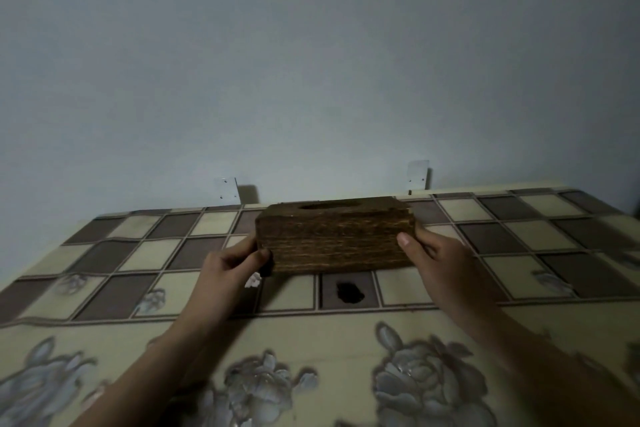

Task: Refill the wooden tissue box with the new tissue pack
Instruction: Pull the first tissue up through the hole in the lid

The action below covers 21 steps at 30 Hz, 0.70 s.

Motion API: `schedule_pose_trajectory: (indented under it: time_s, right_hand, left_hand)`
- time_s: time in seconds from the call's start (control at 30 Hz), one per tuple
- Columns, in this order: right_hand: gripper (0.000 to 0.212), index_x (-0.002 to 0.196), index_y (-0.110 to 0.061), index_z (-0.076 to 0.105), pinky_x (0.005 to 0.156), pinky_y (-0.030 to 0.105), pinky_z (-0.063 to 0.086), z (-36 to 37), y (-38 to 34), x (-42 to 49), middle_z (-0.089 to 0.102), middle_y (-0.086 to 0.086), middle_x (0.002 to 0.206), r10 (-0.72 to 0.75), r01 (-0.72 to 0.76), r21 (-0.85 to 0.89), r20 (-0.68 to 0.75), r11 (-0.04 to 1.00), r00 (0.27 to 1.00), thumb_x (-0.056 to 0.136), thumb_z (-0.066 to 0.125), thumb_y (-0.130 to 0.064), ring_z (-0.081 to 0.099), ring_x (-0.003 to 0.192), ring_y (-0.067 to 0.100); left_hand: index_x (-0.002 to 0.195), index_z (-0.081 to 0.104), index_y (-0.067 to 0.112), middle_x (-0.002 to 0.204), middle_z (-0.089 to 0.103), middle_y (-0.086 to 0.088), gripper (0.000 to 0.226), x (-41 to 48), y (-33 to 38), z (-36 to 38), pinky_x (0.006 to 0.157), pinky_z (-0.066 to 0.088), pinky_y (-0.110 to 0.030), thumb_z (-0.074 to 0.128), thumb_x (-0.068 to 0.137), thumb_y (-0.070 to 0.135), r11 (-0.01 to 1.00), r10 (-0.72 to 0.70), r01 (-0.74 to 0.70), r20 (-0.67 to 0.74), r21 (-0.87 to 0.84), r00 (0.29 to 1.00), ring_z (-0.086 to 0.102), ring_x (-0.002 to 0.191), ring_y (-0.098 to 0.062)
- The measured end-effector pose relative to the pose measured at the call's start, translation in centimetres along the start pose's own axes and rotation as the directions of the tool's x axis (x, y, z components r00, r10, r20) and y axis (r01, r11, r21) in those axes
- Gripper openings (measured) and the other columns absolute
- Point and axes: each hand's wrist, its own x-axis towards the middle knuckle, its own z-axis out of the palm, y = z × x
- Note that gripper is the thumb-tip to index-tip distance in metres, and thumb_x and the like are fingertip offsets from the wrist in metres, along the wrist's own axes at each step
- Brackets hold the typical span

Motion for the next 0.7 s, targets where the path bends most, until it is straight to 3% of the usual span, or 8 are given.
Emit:
schedule_pose_trajectory:
  time_s: [0.07,0.13,0.23,0.33,0.4,0.47,0.7]
  right_hand:
    - [0.017,0.085,-0.016,0.072,0.052,0.013,0.036,-0.1,0.1,-0.2,0.066,-0.005,0.059,0.0,0.0,0.007,0.008,1.0,1.0,0.092,0.062,-0.029,0.06,0.06,0.01]
    - [0.023,0.085,-0.01,0.071,0.052,0.019,0.037,-0.2,0.5,-0.6,0.067,0.003,0.061,-0.014,0.015,-0.026,0.02,1.0,1.0,0.092,0.062,-0.03,0.063,0.062,0.019]
    - [0.023,0.076,-0.013,0.067,0.051,0.016,0.036,-0.4,0.8,-1.1,0.066,0.004,0.061,-0.016,0.017,-0.04,0.031,0.999,0.999,0.091,0.063,-0.031,0.061,0.061,0.013]
    - [0.032,0.059,-0.03,0.057,0.048,0.009,0.035,-0.5,0.7,-1.4,0.066,-0.013,0.059,-0.01,0.011,-0.019,0.041,1.0,0.999,0.089,0.066,-0.025,0.058,0.057,-0.003]
    - [0.039,0.057,-0.037,0.052,0.048,0.007,0.035,-0.6,0.7,-1.6,0.061,-0.028,0.057,-0.011,0.011,0.007,0.061,1.0,0.998,0.089,0.067,-0.02,0.055,0.053,-0.01]
    - [0.04,0.058,-0.037,0.052,0.049,0.007,0.035,-0.7,0.9,-1.8,0.06,-0.03,0.055,-0.006,0.004,0.02,0.079,1.0,0.997,0.088,0.068,-0.018,0.054,0.052,-0.011]
    - [0.027,0.062,-0.029,0.06,0.05,0.009,0.035,-1.0,1.0,-2.0,0.059,-0.012,0.049,0.009,-0.007,-0.026,0.103,1.0,0.995,0.085,0.072,-0.02,0.055,0.053,-0.007]
  left_hand:
    - [0.103,0.076,0.014,0.077,0.07,0.017,0.02,-0.4,-0.1,0.1,0.058,0.04,-0.004,0.057,0.096,0.011,0.999,-0.033,0.032,-0.001,-0.026,0.999,0.056,0.064,0.007]
    - [0.091,0.078,0.019,0.077,0.072,0.015,0.022,-0.9,0.0,0.2,0.058,0.042,-0.005,0.058,0.096,0.014,0.997,-0.046,0.045,-0.015,-0.065,0.999,0.06,0.067,0.007]
    - [0.093,0.08,0.022,0.088,0.077,0.007,0.018,-1.4,0.1,0.5,0.065,0.05,-0.011,0.062,0.092,0.026,0.982,-0.101,0.098,-0.012,-0.16,0.995,0.068,0.081,-0.004]
    - [0.1,0.08,0.021,0.104,0.077,-0.002,0.032,-1.5,-0.2,0.5,0.084,0.054,-0.027,0.069,0.082,0.045,0.957,-0.188,0.175,-0.035,-0.23,0.982,0.07,0.097,-0.016]
    - [0.101,0.078,0.011,0.109,0.075,-0.011,0.047,-1.7,-0.2,0.5,0.098,0.051,-0.044,0.072,0.079,0.052,0.937,-0.226,0.21,-0.025,-0.278,0.974,0.069,0.106,-0.028]
    - [0.1,0.077,0.003,0.11,0.073,-0.019,0.055,-1.9,0.0,0.5,0.103,0.046,-0.058,0.075,0.077,0.053,0.916,-0.251,0.231,-0.019,-0.328,0.968,0.067,0.109,-0.038]
    - [0.083,0.078,0.002,0.105,0.074,-0.019,0.048,-2.0,0.1,0.9,0.095,0.052,-0.048,0.074,0.075,0.05,0.899,-0.263,0.228,-0.042,-0.374,0.964,0.069,0.101,-0.037]
